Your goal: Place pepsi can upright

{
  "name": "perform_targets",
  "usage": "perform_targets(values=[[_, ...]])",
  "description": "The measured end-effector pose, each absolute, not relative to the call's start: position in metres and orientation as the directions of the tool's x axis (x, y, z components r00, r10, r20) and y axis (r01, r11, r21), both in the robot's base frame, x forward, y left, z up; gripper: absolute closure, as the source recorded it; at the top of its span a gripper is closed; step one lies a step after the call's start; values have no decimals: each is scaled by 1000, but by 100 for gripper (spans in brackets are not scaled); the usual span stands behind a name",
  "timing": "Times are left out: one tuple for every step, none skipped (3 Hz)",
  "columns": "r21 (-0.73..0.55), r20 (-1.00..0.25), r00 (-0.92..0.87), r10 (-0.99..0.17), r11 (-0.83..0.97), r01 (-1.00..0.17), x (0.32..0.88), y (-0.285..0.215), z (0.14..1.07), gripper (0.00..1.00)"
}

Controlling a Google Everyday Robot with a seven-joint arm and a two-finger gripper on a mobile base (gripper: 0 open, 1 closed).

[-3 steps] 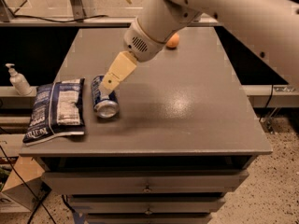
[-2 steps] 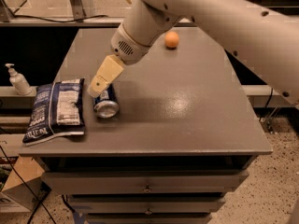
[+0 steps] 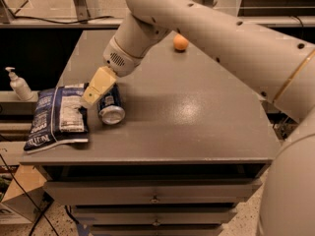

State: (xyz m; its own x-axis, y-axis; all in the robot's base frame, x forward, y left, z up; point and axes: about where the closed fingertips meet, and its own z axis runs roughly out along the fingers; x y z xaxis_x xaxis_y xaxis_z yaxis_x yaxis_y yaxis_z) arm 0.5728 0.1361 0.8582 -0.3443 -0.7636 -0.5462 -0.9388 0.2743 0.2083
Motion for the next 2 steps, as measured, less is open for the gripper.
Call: perform_targets(values=[[235,-534,-375,-757,294,-927,576,138,846,18],[235,-527,-395,-753,317,-919,577,134,843,41]])
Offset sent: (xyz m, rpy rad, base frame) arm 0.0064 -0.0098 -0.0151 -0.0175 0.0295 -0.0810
